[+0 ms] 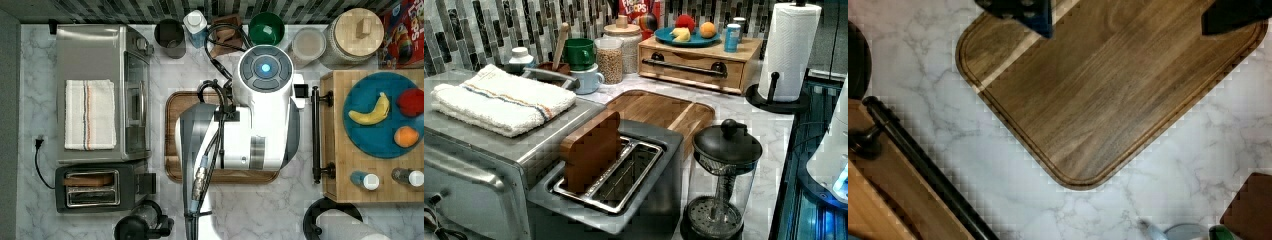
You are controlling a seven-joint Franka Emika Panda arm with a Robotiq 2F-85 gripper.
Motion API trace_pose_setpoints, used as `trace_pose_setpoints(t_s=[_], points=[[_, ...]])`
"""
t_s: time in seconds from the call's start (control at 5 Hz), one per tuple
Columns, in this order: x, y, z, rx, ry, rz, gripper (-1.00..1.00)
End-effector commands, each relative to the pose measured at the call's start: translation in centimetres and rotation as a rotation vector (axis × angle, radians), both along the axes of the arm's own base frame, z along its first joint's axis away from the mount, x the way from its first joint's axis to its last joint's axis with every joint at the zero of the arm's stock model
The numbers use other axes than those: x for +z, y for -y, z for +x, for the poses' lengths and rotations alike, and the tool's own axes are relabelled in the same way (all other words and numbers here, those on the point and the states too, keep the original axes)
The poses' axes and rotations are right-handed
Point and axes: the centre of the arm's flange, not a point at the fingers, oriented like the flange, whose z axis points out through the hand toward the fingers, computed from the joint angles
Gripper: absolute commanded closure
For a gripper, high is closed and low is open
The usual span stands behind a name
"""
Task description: Open the drawer.
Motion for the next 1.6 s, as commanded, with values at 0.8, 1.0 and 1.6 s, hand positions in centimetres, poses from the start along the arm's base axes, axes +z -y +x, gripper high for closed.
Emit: trace_pose_setpoints(t_s=[0.8, 1.0, 1.6], points=[[-2.8, 12.5, -3.9, 0.549, 0.035, 0.082, -1.00], [-3.6, 14.2, -4.0, 0.599, 0.027, 0.072, -1.00], [-7.7, 16.3, -4.4, 0.700, -0.005, -0.010, -1.00]])
